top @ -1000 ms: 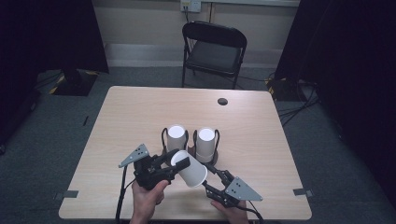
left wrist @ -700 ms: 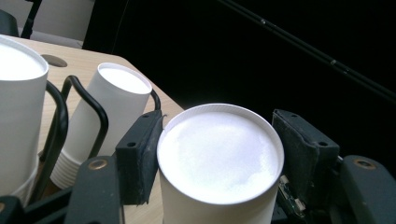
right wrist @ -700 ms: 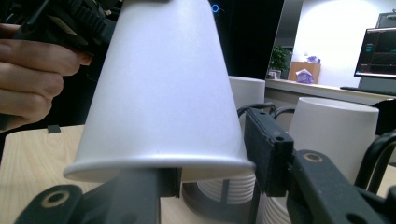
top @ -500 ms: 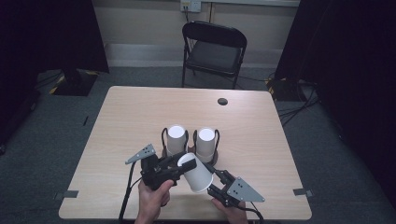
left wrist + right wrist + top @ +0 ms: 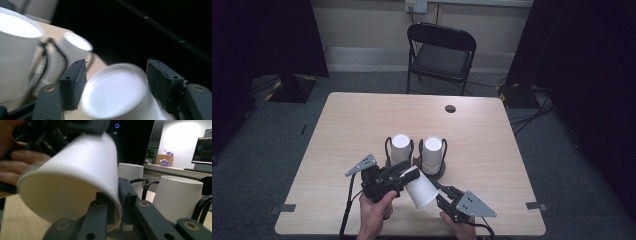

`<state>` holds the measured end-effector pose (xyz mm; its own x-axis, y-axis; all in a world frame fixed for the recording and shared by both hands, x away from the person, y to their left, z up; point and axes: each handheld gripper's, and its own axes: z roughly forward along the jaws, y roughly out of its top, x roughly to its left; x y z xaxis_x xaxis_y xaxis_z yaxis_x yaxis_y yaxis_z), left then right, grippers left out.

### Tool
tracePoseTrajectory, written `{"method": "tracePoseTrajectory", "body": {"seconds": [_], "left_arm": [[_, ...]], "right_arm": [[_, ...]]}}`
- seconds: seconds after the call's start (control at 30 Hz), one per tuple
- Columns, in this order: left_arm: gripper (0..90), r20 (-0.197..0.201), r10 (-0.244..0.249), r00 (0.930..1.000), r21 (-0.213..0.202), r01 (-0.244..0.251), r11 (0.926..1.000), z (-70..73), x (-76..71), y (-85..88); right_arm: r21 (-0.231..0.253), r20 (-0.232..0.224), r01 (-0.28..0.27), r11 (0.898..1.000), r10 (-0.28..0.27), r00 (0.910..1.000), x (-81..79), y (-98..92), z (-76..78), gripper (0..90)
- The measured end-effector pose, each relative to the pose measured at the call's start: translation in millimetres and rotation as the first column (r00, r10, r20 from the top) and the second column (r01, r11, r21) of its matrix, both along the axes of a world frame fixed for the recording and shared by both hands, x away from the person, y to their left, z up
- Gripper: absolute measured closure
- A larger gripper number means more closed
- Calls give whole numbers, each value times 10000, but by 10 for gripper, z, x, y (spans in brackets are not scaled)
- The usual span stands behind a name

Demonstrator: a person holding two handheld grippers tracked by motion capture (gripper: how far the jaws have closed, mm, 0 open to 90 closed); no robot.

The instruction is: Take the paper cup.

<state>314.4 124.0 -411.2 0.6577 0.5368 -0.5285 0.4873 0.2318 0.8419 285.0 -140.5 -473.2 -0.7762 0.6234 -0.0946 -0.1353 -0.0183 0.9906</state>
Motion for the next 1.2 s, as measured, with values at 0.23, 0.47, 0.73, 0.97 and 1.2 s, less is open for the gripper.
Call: {"method": "tracePoseTrajectory", "body": {"seconds": [0.23, 0.47, 0.73, 0.97, 1.2], "left_arm": [[332, 353, -18, 9994, 408, 4, 9992, -21, -12, -10], [322, 857, 266, 9960, 1216, -369, 9919, -36, -29, -1], [310, 1145, 346, 9928, 1486, -515, 9876, -45, -44, 41], [274, 2066, 161, 9783, 1734, -528, 9834, -56, -96, 81], [271, 2309, 182, 9728, 2356, -741, 9690, -114, -101, 109]], "right_arm": [[-246, -357, -3, 9997, -6, 9994, 17, -12, -17, 877], [-467, -732, 8, 9989, -42, 9973, 39, -34, -15, 878], [-492, -1445, 46, 9988, -117, 9894, 64, -65, -3, 879], [-511, -2089, 85, 9987, -190, 9778, 89, -112, 30, 879], [-639, -2549, 52, 9979, -214, 9667, 117, -152, 80, 879]]}}
